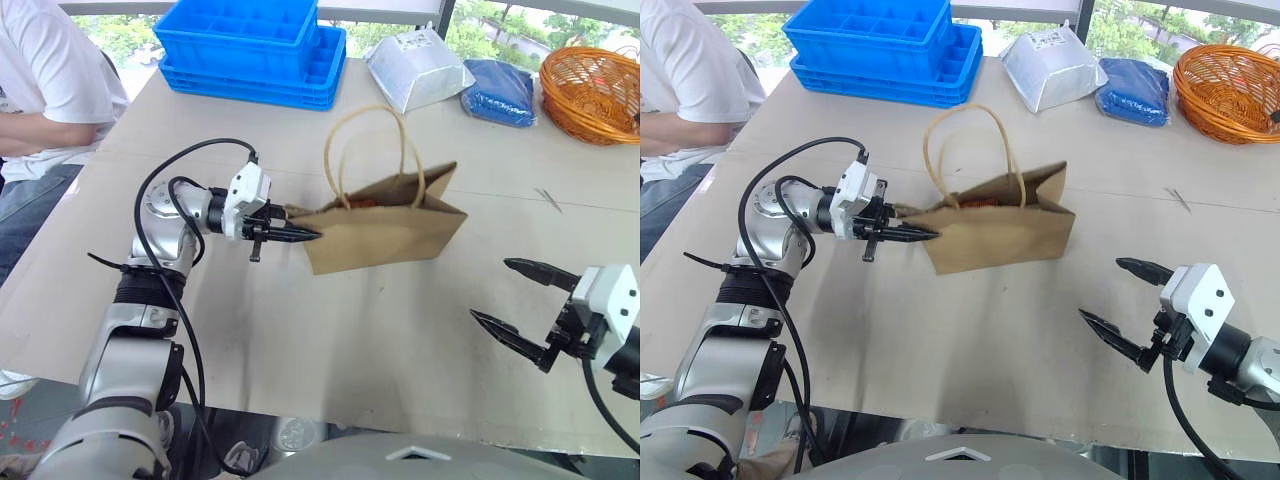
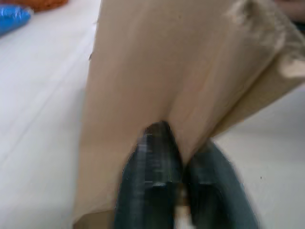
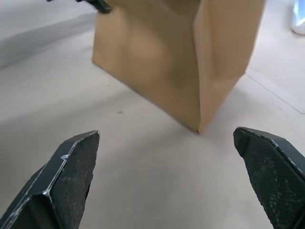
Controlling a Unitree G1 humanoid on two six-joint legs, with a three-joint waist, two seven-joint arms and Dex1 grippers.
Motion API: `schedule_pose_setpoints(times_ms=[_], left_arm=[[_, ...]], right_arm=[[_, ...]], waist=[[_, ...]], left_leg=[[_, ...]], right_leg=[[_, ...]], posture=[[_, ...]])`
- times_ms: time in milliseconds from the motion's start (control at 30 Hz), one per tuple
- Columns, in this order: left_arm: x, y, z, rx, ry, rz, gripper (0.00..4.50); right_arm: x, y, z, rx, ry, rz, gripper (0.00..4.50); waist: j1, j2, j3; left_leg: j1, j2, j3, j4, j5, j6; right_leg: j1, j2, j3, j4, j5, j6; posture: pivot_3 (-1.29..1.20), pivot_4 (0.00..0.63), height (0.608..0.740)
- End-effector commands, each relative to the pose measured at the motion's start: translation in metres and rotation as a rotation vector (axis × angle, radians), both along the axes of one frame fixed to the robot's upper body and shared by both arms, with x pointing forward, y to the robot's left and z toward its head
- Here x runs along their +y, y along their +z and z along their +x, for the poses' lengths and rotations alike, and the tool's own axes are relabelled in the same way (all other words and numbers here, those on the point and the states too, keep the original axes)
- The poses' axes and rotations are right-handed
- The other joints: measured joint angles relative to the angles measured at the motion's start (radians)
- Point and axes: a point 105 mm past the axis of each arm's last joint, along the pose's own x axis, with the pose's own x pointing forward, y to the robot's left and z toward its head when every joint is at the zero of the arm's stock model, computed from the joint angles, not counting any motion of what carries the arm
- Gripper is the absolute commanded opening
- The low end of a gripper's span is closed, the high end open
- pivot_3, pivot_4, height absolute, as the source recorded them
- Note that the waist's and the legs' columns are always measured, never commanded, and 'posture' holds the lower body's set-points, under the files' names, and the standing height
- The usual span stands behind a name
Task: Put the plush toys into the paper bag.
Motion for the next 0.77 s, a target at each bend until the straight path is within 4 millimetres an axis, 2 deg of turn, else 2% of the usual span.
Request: schedule_pose_setpoints(times_ms=[33,233,333,467,633,767], left_arm=[[0.006,0.020,0.007,-0.027,0.091,-0.063,2.05],[0.018,0.036,-0.010,0.036,0.216,-0.130,4.47],[0.033,0.037,-0.025,0.084,0.326,-0.133,4.47],[0.049,0.027,-0.049,0.145,0.458,-0.119,4.47],[0.082,0.011,-0.083,0.227,0.625,-0.102,4.47],[0.100,-0.001,-0.104,0.300,0.684,-0.064,4.47]], right_arm=[[-0.005,0.006,0.003,-0.056,-0.005,-0.016,4.50],[-0.012,0.003,0.008,-0.057,0.012,-0.020,4.50],[-0.022,0.004,0.010,-0.108,-0.007,-0.053,4.50],[-0.036,0.005,0.008,-0.146,-0.038,-0.068,4.50],[-0.068,-0.001,-0.010,-0.129,-0.119,-0.147,4.50],[-0.083,-0.007,-0.025,-0.083,-0.134,-0.194,4.50]], waist=[[0.000,0.000,0.000],[-0.005,0.000,0.000],[-0.010,0.000,0.000],[-0.012,0.001,0.000],[-0.007,0.001,0.000],[-0.001,0.001,0.000]], left_leg=[[0.000,0.000,0.000,0.000,0.000,0.000],[0.001,0.000,0.000,0.000,0.001,-0.002],[0.002,0.005,0.001,0.000,0.001,-0.002],[0.003,0.006,0.002,0.000,0.001,-0.002],[0.013,0.006,0.003,-0.002,-0.001,0.000],[0.015,0.006,0.003,-0.003,-0.001,0.001]], right_leg=[[0.000,0.000,0.000,0.000,0.000,0.000],[0.000,-0.001,0.001,0.001,0.000,0.000],[0.000,-0.001,0.002,0.003,0.000,0.000],[0.001,-0.005,0.002,0.003,-0.001,0.000],[0.009,-0.007,0.002,0.002,-0.003,0.002],[0.011,-0.008,0.002,0.002,-0.007,0.001]], posture=[[0.00,0.150,0.740],[0.00,0.150,0.740],[0.00,0.150,0.740],[0.00,0.150,0.740],[0.00,0.150,0.740],[0.00,0.150,0.740]])
